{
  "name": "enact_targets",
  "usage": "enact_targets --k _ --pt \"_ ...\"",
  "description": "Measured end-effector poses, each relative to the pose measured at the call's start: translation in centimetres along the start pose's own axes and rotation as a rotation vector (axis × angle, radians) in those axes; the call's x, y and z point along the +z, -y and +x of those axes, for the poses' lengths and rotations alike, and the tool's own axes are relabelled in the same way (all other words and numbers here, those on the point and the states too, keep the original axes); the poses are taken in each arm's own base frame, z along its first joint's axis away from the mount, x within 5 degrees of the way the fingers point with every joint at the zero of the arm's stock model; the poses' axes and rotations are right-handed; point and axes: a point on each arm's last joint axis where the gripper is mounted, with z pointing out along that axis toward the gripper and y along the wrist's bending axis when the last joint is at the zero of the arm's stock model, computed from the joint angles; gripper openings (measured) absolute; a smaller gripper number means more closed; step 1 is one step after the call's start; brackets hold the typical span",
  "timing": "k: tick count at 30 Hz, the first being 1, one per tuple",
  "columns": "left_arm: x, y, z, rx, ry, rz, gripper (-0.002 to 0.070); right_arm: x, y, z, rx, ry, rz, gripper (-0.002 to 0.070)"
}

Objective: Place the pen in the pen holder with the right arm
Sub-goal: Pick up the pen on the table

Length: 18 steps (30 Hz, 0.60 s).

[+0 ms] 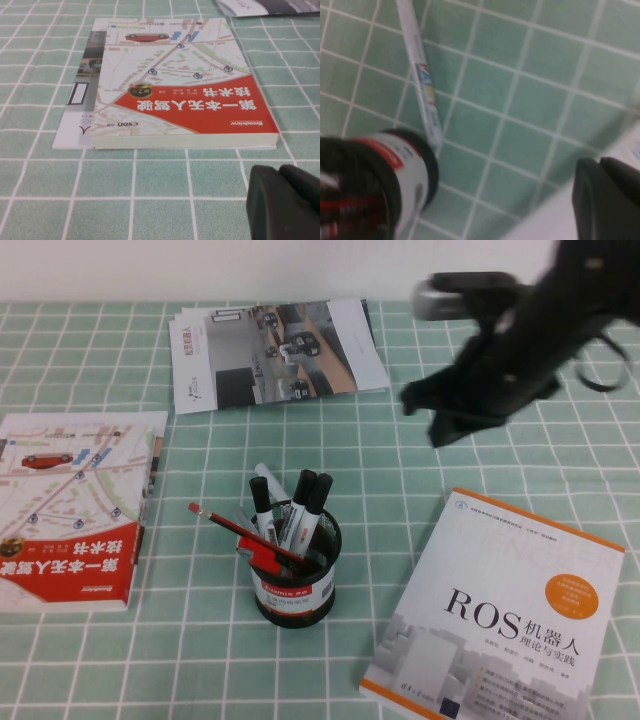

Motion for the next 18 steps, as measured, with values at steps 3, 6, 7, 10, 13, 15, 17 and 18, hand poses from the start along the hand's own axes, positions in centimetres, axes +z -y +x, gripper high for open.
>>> enact_targets --k 3,6,7,10,13,15,17,18 --pt "0.0 0.0 0.0 0.000 0.000 0.000 -0.0004 2.3 -1.8 -2.2 -0.050 -0.024 0.002 -0.0020" --pt "0.0 0.0 0.0 0.000 0.000 0.000 -0.0004 4.3 -3.1 -4.1 -0.085 -0.024 -0.004 -0.0020" --pt "0.0 0.0 0.0 0.000 0.000 0.000 -0.0004 4.9 -3.5 -4.6 -0.097 -0.019 -0.005 -0.0020" --pt "0.0 0.0 0.0 0.000 0.000 0.000 -0.0004 6.5 -4.4 -6.0 -0.119 -0.005 -0.014 -0.0020" --pt "0.0 0.0 0.0 0.000 0.000 0.000 -0.0004 8.0 -5.3 -6.7 -0.140 0.001 -0.024 -0.0009" --pt "0.0 0.0 0.0 0.000 0.000 0.000 -0.0004 8.9 -6.1 -6.9 -0.160 -0.002 -0.031 0.0027" --pt "0.0 0.0 0.0 0.000 0.000 0.000 -0.0004 9.9 -6.7 -7.0 -0.183 -0.003 -0.037 0.0088" --pt "0.0 0.0 0.0 0.000 0.000 0.000 -0.0004 10.3 -7.0 -7.0 -0.191 -0.005 -0.039 0.0129"
